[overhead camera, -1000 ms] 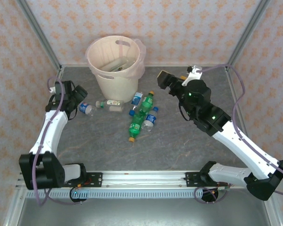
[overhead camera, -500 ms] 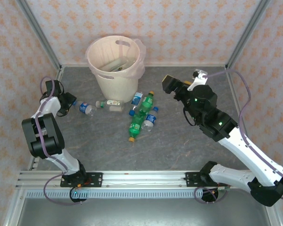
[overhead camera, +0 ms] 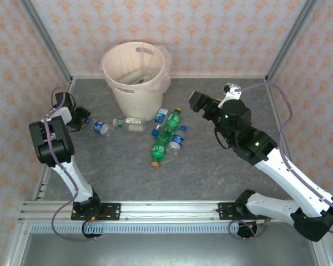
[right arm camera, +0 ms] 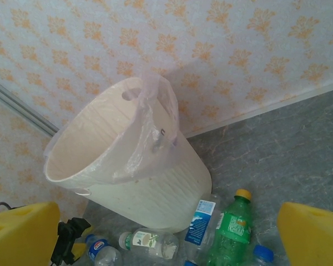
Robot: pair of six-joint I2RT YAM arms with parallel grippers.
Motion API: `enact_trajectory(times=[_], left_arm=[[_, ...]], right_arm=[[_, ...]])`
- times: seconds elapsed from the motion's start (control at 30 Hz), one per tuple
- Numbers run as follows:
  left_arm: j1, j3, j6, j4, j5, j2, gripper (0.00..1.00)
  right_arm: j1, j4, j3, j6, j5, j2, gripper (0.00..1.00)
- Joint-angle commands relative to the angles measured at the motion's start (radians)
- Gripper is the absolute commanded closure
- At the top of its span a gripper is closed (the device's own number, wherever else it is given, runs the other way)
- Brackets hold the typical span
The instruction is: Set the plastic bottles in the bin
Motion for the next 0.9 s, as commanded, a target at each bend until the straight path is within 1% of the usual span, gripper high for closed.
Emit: enact_trajectory(times=[0.0, 0.27, 0.4, 0.67, 0.73, 0.8, 0.87], left_arm=[[0.005, 0.023, -0.001, 0.029, 0.054, 0.03, 0.4], [0.005, -0.027, 0.005, 0.067, 0.089, 0.034, 0.43], [0.005, -0.055, -0.006, 0.089, 0.124, 0.023, 0.44], [0.005, -0.094, -0.027, 0.111, 0.184, -0.015, 0.44], [0.005, -0.106, -0.034, 0.116, 0.197, -0.021, 0.46], [0.004, -0.119, -0.04, 0.123, 0.212, -0.031, 0.5], [0.002, -0.132, -0.048, 0.133, 0.223, -0.046, 0.5]], right_arm=[[0.007, -0.025, 0.043, 0.002, 0.0, 0.009, 0.0], [0.007, -0.017, 0.047, -0.003, -0.006, 0.037, 0.0], [0.007, -0.009, 0.05, -0.01, -0.008, 0.055, 0.0], [0.006, -0.001, 0.043, -0.005, -0.011, 0.067, 0.0], [0.007, 0.005, 0.035, -0.002, -0.011, 0.064, 0.0], [0.007, 0.008, 0.028, 0.002, -0.014, 0.065, 0.0], [0.007, 0.01, 0.019, 0.005, -0.016, 0.064, 0.0]])
